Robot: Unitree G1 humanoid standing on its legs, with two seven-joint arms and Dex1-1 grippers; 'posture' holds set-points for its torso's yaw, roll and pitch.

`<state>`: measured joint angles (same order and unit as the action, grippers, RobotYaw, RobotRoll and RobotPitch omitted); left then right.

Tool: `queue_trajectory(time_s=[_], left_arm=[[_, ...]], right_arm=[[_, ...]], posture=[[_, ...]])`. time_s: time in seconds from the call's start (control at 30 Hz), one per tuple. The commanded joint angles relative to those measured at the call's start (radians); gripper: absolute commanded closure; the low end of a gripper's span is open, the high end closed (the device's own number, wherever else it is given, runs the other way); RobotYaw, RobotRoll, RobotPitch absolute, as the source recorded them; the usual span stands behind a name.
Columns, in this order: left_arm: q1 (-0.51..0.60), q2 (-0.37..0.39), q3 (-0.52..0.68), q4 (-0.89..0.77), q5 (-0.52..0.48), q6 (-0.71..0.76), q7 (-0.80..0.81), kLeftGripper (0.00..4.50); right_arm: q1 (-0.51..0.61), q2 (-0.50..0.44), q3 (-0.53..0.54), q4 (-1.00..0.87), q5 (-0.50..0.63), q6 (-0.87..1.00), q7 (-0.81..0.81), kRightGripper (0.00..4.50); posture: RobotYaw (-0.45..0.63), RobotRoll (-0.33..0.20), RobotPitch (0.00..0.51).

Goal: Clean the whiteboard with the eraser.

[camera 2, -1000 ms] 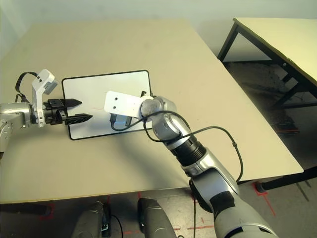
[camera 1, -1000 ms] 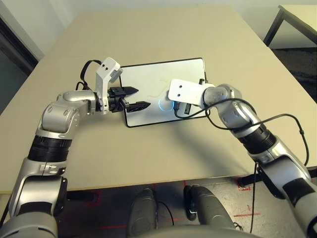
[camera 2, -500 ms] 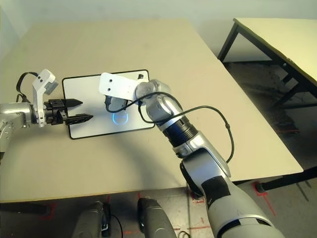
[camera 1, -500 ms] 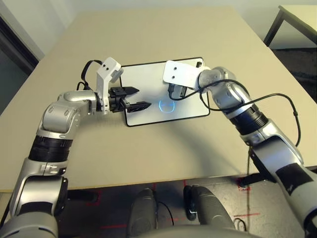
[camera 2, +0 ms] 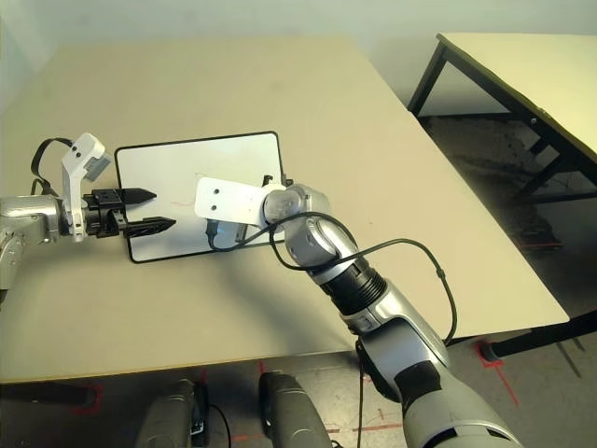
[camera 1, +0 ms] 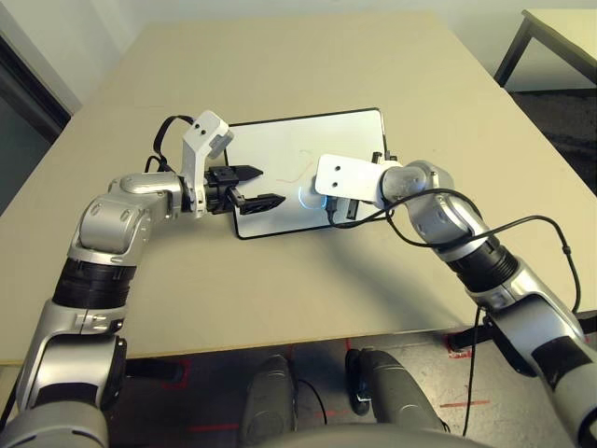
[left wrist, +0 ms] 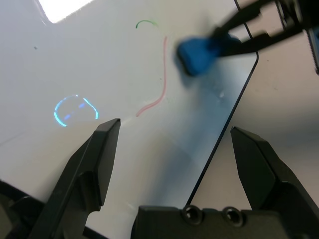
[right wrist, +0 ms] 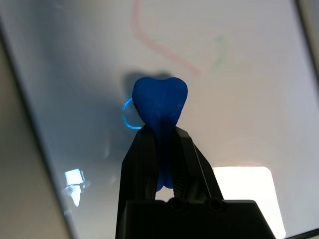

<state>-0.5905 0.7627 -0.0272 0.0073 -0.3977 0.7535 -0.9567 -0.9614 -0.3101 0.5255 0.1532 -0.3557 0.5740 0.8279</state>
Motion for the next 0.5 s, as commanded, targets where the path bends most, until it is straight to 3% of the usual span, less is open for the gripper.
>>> queue_trajectory(time_s=[0.03,0.17,0.5], left_arm=[[0.011,0.004,-0.004,-0.002,0.004,0.003,-0.004,0.0],[0.015,0.004,-0.001,-0.009,0.001,0.007,-0.001,0.0],[0.023,0.005,0.002,-0.02,-0.002,0.013,0.002,0.0]], right_arm=[[-0.063,0.032,-0.034,0.109,0.007,-0.061,-0.048,4.17],[-0.087,0.046,-0.041,0.19,0.005,-0.116,-0.08,4.17],[0.123,-0.025,0.028,-0.143,-0.011,0.017,0.046,4.17]], posture=[[-0.01,0.0,0.135],[-0.01,0.0,0.135],[-0.02,0.0,0.137]])
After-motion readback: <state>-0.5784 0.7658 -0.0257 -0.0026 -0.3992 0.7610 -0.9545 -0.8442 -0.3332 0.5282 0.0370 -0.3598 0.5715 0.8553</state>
